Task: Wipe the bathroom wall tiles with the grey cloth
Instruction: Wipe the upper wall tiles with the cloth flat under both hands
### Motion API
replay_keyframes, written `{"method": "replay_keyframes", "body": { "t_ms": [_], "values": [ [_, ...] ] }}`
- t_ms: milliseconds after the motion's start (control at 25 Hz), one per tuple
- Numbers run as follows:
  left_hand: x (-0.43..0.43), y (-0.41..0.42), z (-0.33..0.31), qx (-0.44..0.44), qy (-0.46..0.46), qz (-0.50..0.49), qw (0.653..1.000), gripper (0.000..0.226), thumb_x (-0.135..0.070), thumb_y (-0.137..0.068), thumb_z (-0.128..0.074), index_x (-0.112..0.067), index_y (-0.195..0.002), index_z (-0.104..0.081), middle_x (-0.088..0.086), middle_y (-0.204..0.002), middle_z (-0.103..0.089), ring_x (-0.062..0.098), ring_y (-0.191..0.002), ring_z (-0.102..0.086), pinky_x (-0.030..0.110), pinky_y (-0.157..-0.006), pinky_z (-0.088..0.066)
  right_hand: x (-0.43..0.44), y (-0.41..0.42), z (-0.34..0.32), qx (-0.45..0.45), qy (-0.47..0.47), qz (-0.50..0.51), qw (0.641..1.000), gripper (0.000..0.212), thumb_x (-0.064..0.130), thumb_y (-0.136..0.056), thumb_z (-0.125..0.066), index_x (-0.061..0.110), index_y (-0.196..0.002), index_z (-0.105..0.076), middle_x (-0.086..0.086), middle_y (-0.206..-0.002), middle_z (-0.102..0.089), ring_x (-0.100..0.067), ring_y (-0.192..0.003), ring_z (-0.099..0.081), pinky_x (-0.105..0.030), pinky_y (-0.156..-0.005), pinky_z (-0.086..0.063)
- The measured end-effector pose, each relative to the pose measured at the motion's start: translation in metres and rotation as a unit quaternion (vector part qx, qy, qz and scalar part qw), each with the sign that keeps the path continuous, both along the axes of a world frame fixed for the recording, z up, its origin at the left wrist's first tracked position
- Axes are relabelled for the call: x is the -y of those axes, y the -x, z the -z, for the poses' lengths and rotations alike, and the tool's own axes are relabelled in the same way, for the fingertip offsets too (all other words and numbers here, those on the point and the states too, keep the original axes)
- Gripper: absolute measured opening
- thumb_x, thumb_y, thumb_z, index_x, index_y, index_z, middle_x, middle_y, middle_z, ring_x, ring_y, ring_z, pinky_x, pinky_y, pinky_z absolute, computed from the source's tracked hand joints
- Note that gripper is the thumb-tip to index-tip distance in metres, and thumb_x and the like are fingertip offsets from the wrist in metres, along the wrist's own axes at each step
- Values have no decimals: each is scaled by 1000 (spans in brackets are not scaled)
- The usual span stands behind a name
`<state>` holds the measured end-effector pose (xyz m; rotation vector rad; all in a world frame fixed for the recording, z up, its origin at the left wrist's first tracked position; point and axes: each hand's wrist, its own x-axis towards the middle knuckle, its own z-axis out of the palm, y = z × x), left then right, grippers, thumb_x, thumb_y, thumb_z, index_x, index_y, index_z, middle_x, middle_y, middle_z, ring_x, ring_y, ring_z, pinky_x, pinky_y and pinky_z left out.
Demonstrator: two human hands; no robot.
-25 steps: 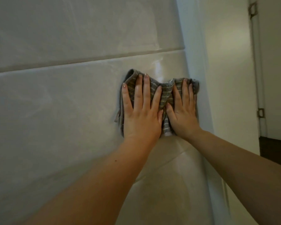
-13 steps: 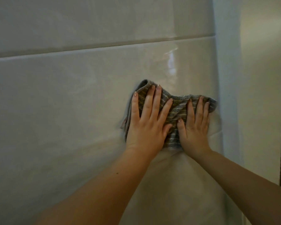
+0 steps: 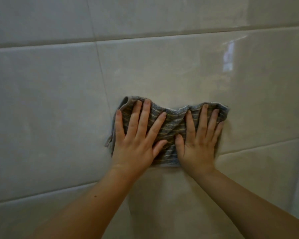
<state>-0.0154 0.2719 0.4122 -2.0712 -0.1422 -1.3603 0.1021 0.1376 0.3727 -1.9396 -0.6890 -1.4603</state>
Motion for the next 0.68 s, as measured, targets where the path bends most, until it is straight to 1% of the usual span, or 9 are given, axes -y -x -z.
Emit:
{"method": "replay_keyframes", "body": {
  "t_ms": [120,200,280,360,440,520,600,680],
  "values": [
    [-36,30,13,10,5,-11,1000,63,-53,-102,-28,-23,-156,-17,21,-162,-10,37,-150,-9,65,-117,-2,-33,32,-1,20,24,-16,999,66,44,-92,-43,21,-150,-24,-21,-156,-21,-48,-144,-12,-67,-113,-11],
    [-56,47,26,11,9,-14,1000,63,-52,-103,-26,-22,-157,-15,21,-162,-10,37,-151,-7,66,-116,-3,-50,48,3,42,56,-33,997,68,46,-90,-46,24,-151,-23,-17,-158,-18,-45,-145,-10,-66,-115,-9],
    [-70,60,46,11,9,-19,1000,63,-51,-102,-27,-19,-156,-19,23,-162,-9,39,-150,-7,69,-115,-6,-59,57,15,76,111,-57,989,69,47,-90,-49,28,-151,-24,-13,-159,-15,-41,-147,-6,-63,-116,-4],
    [-73,64,69,5,19,-23,1000,63,-52,-102,-27,-15,-154,-25,25,-161,-9,41,-150,-8,72,-113,-8,-54,55,30,116,159,-74,978,64,48,-90,-52,31,-149,-30,-9,-159,-18,-37,-149,-4,-60,-117,-3],
    [-62,54,83,7,39,-21,999,65,-54,-102,-24,-15,-153,-24,25,-161,-9,41,-150,-6,72,-113,-6,-40,41,42,143,177,-80,970,58,48,-92,-51,34,-146,-35,-6,-158,-22,-34,-149,-6,-60,-117,-5],
    [-39,33,86,12,46,-10,999,64,-55,-102,-24,-18,-153,-21,23,-162,-5,39,-150,-3,70,-114,-2,-20,21,50,142,172,-72,972,58,47,-91,-51,34,-145,-35,-6,-157,-23,-34,-149,-4,-60,-117,-5],
    [-13,9,85,16,44,1,999,66,-54,-100,-30,-20,-154,-20,20,-163,2,37,-151,1,68,-115,1,3,-1,55,134,163,-55,976,62,46,-88,-53,34,-146,-33,-8,-157,-22,-35,-149,-2,-61,-117,-4],
    [13,-14,84,15,48,6,999,73,-53,-95,-37,-19,-156,-18,19,-163,5,35,-151,4,65,-115,6,27,-21,56,124,152,-47,979,63,45,-88,-51,33,-146,-32,-10,-156,-21,-36,-149,-3,-63,-116,-5]
  ]
}}
